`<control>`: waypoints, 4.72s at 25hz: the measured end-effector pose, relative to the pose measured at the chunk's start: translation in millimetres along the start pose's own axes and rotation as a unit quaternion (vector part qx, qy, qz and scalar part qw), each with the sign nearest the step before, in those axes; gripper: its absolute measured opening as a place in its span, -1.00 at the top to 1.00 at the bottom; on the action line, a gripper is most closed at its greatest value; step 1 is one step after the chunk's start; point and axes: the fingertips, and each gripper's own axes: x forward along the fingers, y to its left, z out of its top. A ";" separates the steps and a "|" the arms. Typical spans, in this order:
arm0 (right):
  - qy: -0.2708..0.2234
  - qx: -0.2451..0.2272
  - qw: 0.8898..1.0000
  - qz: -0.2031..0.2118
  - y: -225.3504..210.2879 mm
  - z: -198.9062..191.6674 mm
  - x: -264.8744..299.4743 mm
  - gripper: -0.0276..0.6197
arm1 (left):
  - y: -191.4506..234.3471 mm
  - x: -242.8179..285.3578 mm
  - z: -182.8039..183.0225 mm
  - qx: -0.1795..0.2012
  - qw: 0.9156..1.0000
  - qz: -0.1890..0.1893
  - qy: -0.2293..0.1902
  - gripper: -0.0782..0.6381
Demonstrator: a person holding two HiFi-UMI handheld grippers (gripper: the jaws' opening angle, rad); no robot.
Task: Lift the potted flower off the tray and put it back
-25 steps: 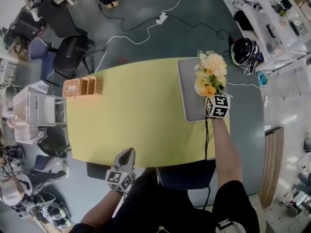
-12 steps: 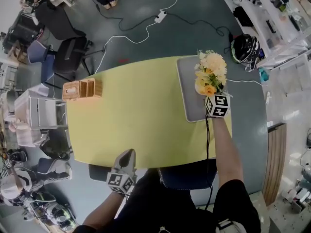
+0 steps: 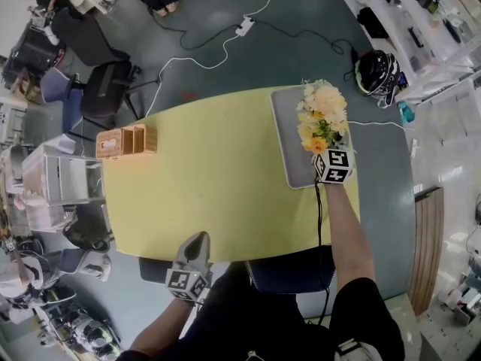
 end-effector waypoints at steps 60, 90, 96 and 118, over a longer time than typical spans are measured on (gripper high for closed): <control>-0.062 0.004 0.998 0.020 181.0 116.3 -250.6 0.67 | 0.3 -114.4 76.1 0.056 0.985 -0.100 -0.128 0.76; -0.078 0.024 0.996 0.046 350.8 170.7 -392.6 0.90 | -30.7 -177.4 137.4 0.075 0.954 -0.203 -0.206 0.76; -0.078 0.020 0.996 0.049 357.1 173.3 -389.8 0.90 | -29.7 -179.0 139.0 0.075 0.954 -0.203 -0.206 0.76; -0.078 0.019 0.995 0.053 370.5 173.6 -394.9 0.91 | -23.0 -189.1 129.0 0.062 0.956 -0.199 -0.209 0.76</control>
